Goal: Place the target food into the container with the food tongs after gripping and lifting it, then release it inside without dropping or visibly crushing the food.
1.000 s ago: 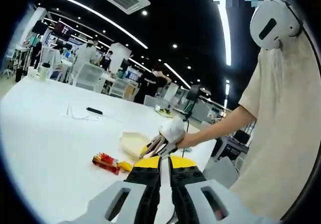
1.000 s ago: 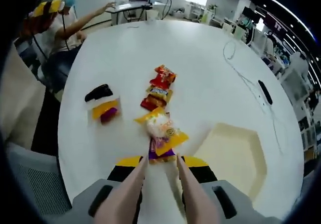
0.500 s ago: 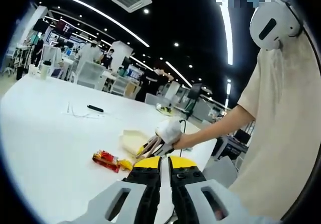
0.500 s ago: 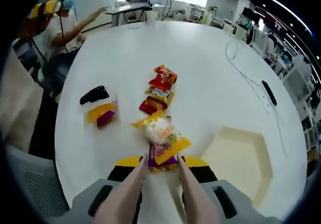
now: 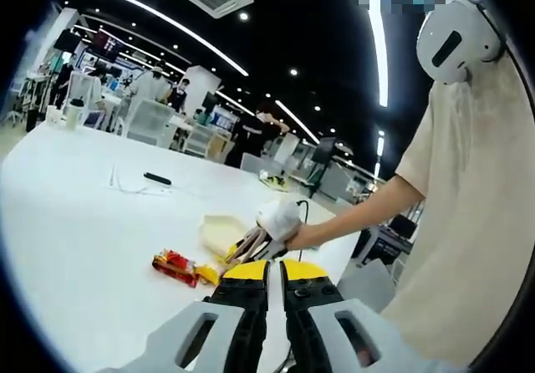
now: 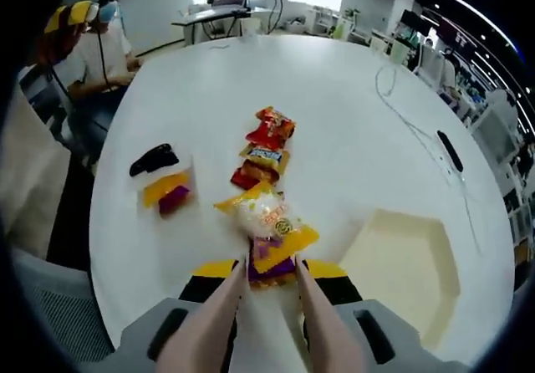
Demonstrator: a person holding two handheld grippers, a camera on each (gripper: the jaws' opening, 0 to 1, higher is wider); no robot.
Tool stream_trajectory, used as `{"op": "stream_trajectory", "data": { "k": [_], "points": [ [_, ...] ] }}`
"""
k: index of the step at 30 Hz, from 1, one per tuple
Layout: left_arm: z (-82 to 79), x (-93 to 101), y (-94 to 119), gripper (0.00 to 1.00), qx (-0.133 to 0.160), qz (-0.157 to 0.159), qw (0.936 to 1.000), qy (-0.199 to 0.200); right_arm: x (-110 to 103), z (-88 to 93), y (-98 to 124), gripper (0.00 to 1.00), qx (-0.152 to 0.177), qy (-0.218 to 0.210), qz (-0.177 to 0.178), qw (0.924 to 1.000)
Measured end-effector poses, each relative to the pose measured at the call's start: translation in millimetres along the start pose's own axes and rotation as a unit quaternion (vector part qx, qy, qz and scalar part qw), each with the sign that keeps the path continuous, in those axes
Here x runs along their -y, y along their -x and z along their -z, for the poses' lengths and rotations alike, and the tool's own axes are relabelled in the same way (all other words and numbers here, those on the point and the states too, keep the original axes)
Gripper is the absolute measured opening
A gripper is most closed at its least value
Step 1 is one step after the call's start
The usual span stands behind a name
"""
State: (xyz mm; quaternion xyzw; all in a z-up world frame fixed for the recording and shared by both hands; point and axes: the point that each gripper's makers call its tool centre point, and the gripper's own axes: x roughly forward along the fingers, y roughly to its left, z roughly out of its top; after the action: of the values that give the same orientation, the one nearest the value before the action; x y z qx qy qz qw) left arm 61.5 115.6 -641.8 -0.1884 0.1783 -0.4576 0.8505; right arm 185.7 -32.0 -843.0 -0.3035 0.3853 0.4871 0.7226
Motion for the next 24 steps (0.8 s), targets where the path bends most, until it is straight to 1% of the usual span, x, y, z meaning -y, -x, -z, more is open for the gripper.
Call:
{"op": "stream_trajectory", "data": {
  "k": [24],
  "points": [
    [0.1,2.8,-1.5,0.03,-0.001,0.001,1.0000,0.000,-2.5,0.8,-2.4,0.27,0.000,-0.010,0.003,0.9999]
  ]
}}
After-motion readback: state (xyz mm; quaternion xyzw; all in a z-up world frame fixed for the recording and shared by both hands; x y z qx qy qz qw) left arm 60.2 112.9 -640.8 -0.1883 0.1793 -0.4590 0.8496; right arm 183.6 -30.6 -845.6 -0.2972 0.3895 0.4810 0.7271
